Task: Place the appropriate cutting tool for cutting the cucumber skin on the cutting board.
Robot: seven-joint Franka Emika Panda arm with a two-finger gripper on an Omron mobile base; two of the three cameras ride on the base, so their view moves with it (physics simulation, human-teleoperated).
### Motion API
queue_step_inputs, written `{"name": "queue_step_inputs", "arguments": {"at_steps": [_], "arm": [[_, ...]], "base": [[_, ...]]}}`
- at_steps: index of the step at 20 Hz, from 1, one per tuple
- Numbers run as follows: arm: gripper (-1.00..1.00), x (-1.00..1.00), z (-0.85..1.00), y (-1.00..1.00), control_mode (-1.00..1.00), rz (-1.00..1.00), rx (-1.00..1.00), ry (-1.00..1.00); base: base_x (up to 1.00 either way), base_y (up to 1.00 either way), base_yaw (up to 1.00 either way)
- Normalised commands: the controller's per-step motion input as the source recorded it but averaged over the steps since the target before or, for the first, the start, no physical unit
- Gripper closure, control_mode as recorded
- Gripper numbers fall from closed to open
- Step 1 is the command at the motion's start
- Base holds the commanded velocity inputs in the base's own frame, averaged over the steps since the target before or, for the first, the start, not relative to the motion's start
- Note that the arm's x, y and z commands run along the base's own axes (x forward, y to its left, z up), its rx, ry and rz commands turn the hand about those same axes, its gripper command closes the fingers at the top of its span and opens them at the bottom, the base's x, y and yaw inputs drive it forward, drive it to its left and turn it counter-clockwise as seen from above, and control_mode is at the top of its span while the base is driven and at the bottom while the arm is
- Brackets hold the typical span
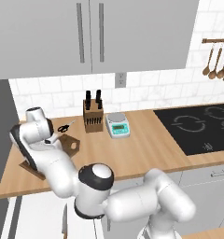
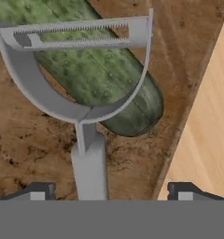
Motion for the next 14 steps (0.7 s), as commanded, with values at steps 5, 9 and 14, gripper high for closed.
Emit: {"name": "queue_step_inputs", "arguments": {"at_steps": [5,9,14], "arm": [[-1.0,-0.29,0.38,-0.37,-1.0,-0.02,0.0,0.01],[-1.0,-0.37,0.15,-0.53,-1.0,-0.02,0.04,0.0],[-1.0,-0.36,0.2,-0.57,-1.0,-0.03,0.07,0.0]], "base": [[0.0,0.0,0.0],[0.0,0.0,0.0],[0.0,0.0,0.0]]}}
